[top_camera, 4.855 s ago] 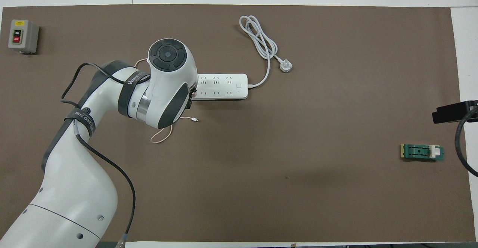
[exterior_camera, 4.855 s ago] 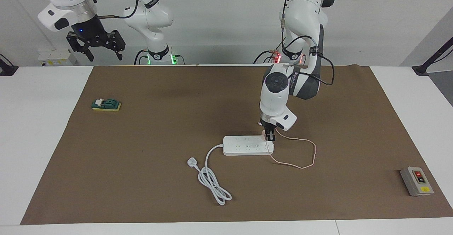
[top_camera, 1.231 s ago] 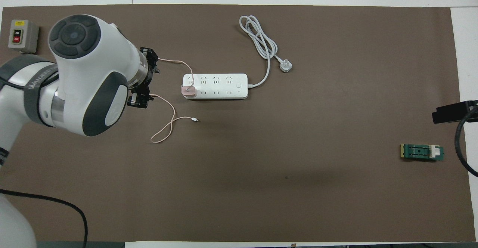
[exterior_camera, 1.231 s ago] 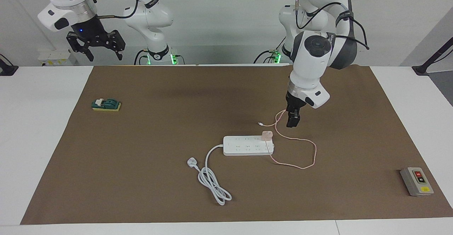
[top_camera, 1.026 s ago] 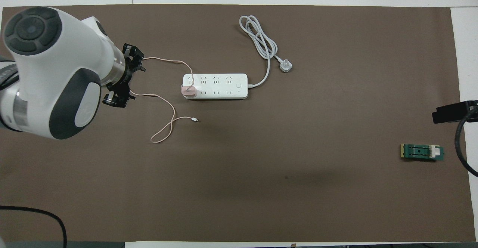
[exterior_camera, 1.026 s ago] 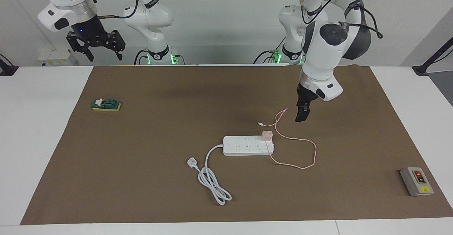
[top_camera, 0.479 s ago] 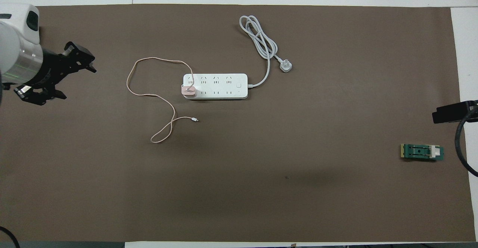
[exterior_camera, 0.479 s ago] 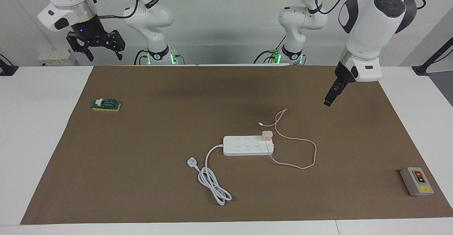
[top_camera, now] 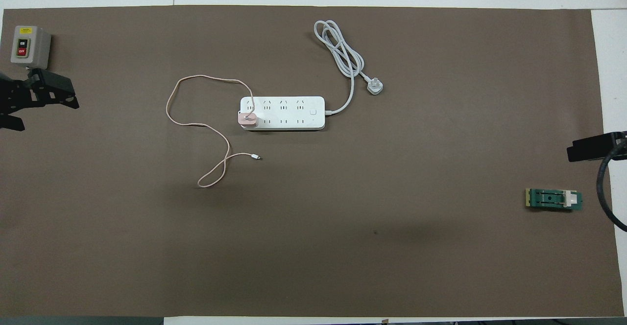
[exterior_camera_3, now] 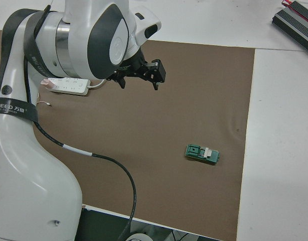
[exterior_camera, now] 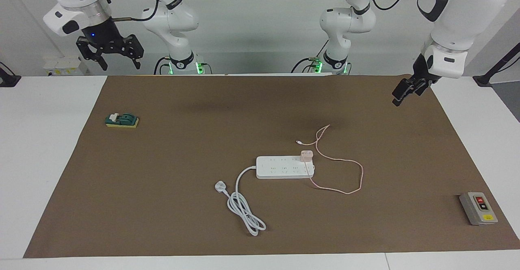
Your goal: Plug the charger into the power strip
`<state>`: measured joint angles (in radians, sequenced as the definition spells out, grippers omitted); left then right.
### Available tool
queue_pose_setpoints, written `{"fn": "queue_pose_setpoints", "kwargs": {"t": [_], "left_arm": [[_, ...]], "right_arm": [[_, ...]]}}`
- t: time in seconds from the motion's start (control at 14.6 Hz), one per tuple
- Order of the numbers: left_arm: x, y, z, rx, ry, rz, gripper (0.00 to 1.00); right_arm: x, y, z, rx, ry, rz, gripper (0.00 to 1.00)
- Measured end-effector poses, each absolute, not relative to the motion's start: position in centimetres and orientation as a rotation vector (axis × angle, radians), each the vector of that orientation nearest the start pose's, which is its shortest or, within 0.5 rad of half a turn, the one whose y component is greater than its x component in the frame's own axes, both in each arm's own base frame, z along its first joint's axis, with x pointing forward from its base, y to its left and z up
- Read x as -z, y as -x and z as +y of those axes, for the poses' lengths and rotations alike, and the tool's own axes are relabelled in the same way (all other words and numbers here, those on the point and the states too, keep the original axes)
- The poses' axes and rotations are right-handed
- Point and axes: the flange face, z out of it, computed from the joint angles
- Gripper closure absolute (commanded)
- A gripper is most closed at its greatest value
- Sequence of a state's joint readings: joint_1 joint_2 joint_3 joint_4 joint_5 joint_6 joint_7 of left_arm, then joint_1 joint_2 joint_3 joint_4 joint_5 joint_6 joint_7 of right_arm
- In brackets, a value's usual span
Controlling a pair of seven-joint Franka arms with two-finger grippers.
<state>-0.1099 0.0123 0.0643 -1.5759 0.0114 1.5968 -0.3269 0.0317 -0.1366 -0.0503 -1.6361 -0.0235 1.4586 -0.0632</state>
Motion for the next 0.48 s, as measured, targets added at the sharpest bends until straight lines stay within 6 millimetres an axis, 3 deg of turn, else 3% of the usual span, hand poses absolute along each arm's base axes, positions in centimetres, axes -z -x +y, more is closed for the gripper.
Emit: {"fn": "queue_pose_setpoints", "kwargs": {"t": [0.21, 0.48], "left_arm": [[-64.1, -53.7, -0.4, -0.016, 3.121, -0.259, 0.00], [-65.8, -51.8, 0.0, -0.026, 3.125, -0.236, 0.00]], "right_arm": [[-65.6, -49.9, -1.4, -0.066, 3.155, -0.067, 0.00], [-65.6, -49.9, -1.4, -0.066, 3.155, -0.067, 0.00]]}}
